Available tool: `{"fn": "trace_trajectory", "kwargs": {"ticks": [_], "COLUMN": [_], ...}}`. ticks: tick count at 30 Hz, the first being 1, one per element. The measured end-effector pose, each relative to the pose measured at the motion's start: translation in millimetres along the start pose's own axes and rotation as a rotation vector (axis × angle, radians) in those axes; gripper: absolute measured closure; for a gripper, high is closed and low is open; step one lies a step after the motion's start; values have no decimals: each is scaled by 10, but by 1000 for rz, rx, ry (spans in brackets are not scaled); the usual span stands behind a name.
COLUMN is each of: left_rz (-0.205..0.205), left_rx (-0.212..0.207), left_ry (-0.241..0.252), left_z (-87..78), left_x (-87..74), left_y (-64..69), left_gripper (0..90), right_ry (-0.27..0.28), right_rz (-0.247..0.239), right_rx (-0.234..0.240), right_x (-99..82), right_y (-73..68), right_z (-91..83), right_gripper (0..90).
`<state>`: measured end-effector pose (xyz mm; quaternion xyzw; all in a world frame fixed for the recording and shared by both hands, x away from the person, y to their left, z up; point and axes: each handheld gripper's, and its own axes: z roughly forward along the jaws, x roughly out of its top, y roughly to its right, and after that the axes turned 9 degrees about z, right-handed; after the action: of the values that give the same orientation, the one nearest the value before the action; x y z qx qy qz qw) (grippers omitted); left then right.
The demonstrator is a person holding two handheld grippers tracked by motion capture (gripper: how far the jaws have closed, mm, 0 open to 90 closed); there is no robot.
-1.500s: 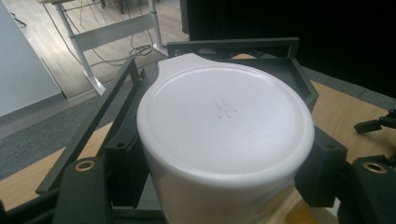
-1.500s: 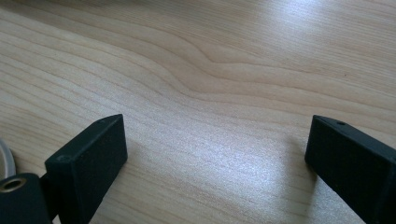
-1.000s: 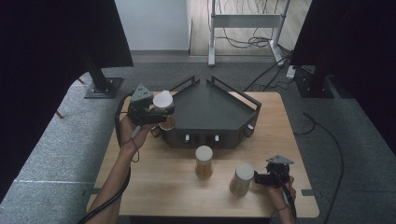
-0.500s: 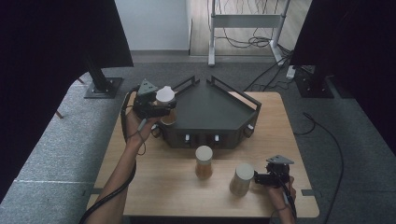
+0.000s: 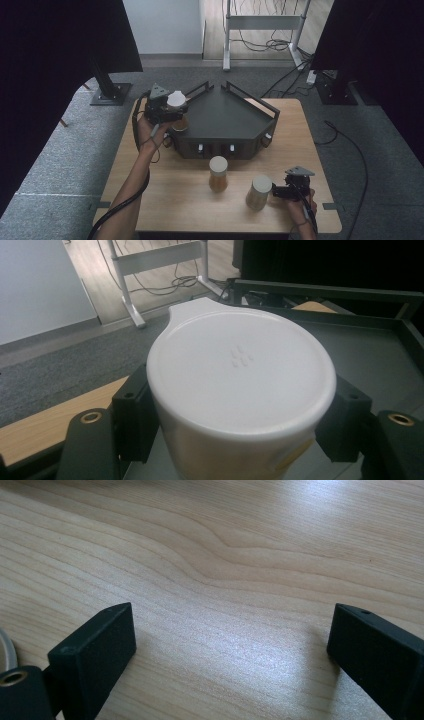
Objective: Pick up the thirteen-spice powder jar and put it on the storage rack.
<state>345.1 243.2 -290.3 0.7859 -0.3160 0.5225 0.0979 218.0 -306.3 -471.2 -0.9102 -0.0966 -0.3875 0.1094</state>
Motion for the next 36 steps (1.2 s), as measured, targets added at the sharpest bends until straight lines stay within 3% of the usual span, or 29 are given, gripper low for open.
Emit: {"fn": "trace_trajectory", "kwargs": {"ticks": [9,17,29,36], "left_rz": [-9,14,-29,-25], "left_rx": [9,13,-9,-5], "left_ry": [-11,-37,-60,-66], "left_z": [136,230,270,277], "left_x": [-3,38,76,88], "left_y": [50,110,4,6], "left_gripper": [307,307,303,298], "right_ry": [0,-1,-2,-2], "right_rz": [0,-2,-3,-4], "right_rx": [0,2,2,3], "right_x": [1,1,2,2], "right_y": [0,1,1,1], "right_z": [0,0,0,0], "right_gripper": [46,46,46,46]}}
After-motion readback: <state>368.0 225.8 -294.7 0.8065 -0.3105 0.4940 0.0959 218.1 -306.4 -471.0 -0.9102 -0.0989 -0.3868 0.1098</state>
